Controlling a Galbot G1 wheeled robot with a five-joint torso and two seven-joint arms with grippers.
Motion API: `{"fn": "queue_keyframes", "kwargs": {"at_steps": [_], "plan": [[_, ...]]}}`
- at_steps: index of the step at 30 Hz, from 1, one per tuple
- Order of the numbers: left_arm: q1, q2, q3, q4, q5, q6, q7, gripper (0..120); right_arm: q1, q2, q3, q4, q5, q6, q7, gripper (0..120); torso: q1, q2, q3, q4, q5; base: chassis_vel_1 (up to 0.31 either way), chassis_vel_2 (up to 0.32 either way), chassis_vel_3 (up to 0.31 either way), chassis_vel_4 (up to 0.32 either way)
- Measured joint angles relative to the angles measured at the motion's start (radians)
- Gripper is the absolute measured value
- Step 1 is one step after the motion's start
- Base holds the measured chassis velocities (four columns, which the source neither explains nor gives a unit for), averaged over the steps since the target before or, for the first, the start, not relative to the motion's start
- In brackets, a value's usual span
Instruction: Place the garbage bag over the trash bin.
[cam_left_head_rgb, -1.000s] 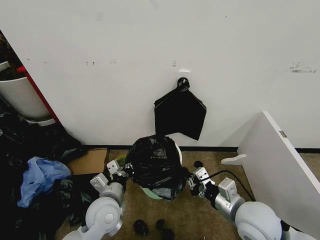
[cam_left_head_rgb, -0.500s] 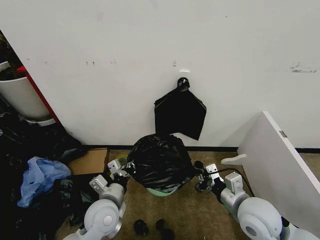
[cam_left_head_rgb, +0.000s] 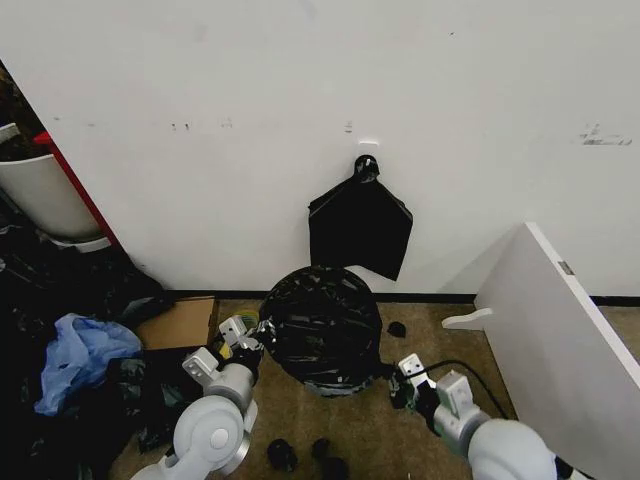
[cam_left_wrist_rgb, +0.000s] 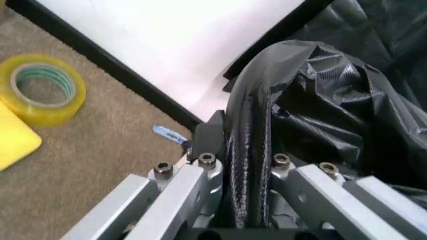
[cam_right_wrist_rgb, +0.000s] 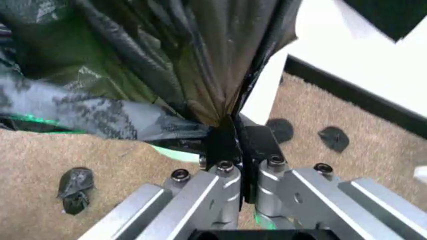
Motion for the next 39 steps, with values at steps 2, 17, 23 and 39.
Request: {"fn": "queue_keyframes", "kwargs": {"at_steps": [2,17,23,39], "plan": [[-0.001,0.0,0.001,-0.003,0.0,0.005,-0.007,4,-0.006,0.003,-0.002,0.014,-0.015,0.004,0.003,1,0.0,0.0,0.0,0.0001,-0.0001,0.0,0.0,0.0,0.0],[-0.052,0.007,-0.013,0.044,0.013,0.031,-0.088,4,-0.156,-0.041,0.053,0.132,-0.309,0.08,-0.046,55,0.0,0.0,0.0,0.0,-0.0001,0.0,0.0,0.0,0.0],[-0.06,0.007,-0.007,0.048,0.008,0.039,-0.101,4,-0.173,-0.037,0.019,0.124,-0.441,0.135,-0.109,77,0.0,0.0,0.0,0.0,-0.0002,0.0,0.0,0.0,0.0],[-0.076,-0.012,0.034,0.02,-0.011,0.067,-0.137,4,-0.078,0.035,-0.134,-0.058,-0.676,0.268,-0.161,72,0.0,0.0,0.0,0.0001,0.0,0.0,0.0,0.0,0.0]]}}
